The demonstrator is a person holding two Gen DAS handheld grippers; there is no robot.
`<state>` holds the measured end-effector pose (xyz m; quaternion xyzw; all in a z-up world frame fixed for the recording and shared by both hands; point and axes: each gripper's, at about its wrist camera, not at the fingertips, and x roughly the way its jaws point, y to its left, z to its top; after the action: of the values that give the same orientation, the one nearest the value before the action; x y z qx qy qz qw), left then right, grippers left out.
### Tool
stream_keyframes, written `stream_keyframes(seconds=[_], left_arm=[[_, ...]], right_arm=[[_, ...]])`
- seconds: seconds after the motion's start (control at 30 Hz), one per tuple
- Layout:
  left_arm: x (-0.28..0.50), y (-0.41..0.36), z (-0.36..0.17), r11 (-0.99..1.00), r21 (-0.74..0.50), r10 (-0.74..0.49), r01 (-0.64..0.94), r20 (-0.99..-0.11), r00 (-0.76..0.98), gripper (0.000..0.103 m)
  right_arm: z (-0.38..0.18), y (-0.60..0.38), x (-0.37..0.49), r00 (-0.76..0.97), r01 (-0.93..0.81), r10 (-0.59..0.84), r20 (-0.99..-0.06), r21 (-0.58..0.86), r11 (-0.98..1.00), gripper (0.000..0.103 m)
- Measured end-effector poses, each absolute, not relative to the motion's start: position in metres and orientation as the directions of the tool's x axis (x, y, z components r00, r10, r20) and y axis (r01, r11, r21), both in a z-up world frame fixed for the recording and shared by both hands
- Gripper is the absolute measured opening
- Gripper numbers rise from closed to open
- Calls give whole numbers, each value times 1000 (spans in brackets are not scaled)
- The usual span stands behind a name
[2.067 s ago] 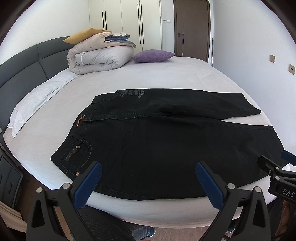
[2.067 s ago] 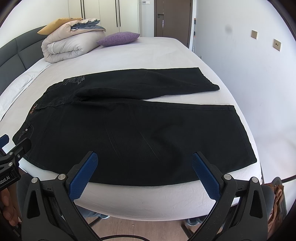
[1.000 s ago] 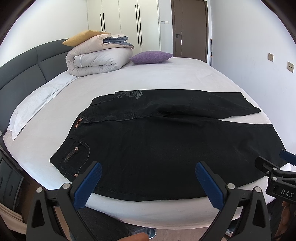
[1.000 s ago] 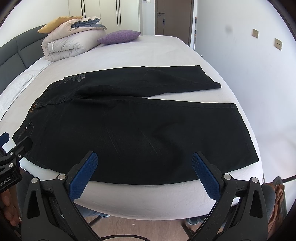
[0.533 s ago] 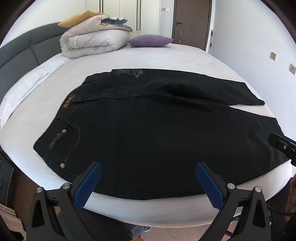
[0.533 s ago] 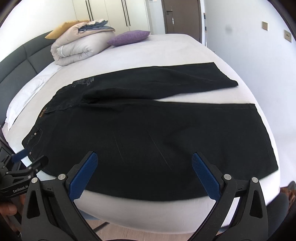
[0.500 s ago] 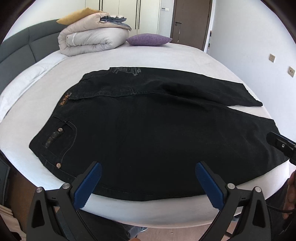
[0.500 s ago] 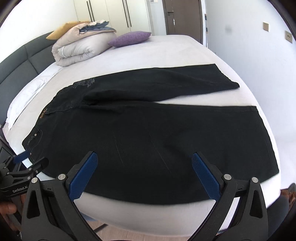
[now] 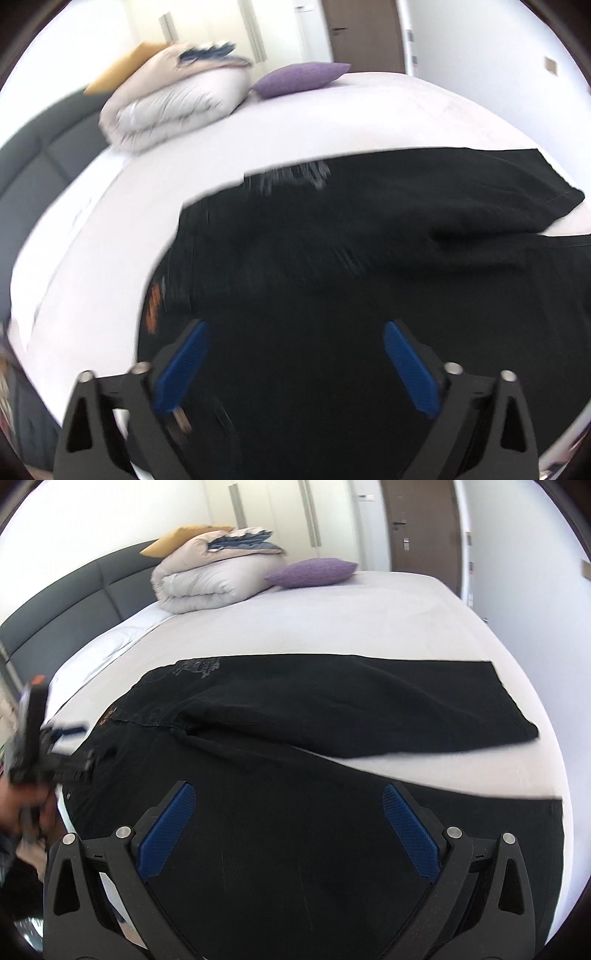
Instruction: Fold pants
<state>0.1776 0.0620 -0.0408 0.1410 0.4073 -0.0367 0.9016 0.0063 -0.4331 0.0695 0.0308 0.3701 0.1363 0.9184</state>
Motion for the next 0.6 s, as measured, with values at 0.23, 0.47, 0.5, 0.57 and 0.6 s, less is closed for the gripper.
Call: stream_keyframes(seconds=[0.23, 0.47, 0.5, 0.57, 0.6], left_arm=[[328, 109, -24, 893, 288, -1, 347, -769, 640, 86], [416, 112, -48, 838, 139, -96, 528, -915, 392, 71], [423, 111, -52, 832, 112, -108, 544, -928, 356, 71], [429, 107, -70, 810, 111, -89, 575, -947, 308, 71], [431, 106, -79, 805, 125, -66, 579, -953, 296, 72]], right_arm=[[79, -442, 40, 653, -385, 357, -667, 114, 916, 102], [62, -443, 76, 538, -466, 440, -719, 182, 866, 85], [57, -440, 78, 525, -472, 449, -723, 192, 861, 85], [50, -435, 87, 505, -481, 465, -727, 210, 851, 85], [48, -432, 92, 499, -485, 468, -729, 213, 848, 85]])
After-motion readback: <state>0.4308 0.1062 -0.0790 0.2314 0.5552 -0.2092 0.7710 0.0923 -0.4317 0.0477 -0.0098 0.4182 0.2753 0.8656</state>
